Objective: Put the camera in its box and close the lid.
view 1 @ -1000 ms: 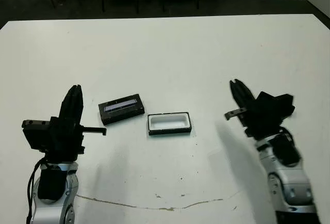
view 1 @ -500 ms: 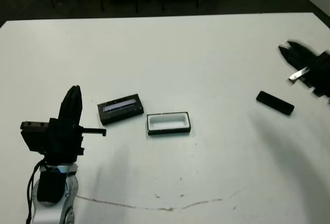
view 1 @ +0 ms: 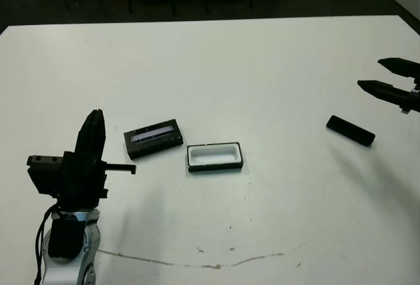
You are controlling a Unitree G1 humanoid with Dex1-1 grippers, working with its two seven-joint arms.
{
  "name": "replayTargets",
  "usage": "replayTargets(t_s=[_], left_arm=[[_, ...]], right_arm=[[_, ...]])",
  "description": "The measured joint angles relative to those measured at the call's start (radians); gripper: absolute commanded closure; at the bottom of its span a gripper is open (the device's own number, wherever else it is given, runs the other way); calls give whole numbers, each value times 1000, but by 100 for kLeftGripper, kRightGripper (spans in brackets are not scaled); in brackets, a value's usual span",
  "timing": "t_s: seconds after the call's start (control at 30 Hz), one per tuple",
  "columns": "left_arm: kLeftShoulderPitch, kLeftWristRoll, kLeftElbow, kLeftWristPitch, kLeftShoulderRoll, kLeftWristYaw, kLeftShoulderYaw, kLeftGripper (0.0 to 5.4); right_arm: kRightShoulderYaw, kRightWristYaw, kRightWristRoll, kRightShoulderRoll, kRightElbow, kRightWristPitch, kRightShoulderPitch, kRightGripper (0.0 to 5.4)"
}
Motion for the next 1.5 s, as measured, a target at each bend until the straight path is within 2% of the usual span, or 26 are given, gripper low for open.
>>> replayTargets(t_s=[0.27, 0.7, 1.0, 1.5], left_arm=[[3, 9, -18, 21, -2, 6, -12, 540], [3, 15, -21, 41, -4, 14, -15, 540], [3, 13, -22, 41, -4, 14, -18, 540], [4, 13, -14, 22, -3, 12, -13, 540]], right_arm=[[40, 26, -60, 13, 123, -11, -7, 1], [70, -11, -144, 20, 211, -25, -11, 1], [76, -22, -166, 42, 248, -67, -6, 1], [98, -45, -206, 75, 280, -92, 22, 1]])
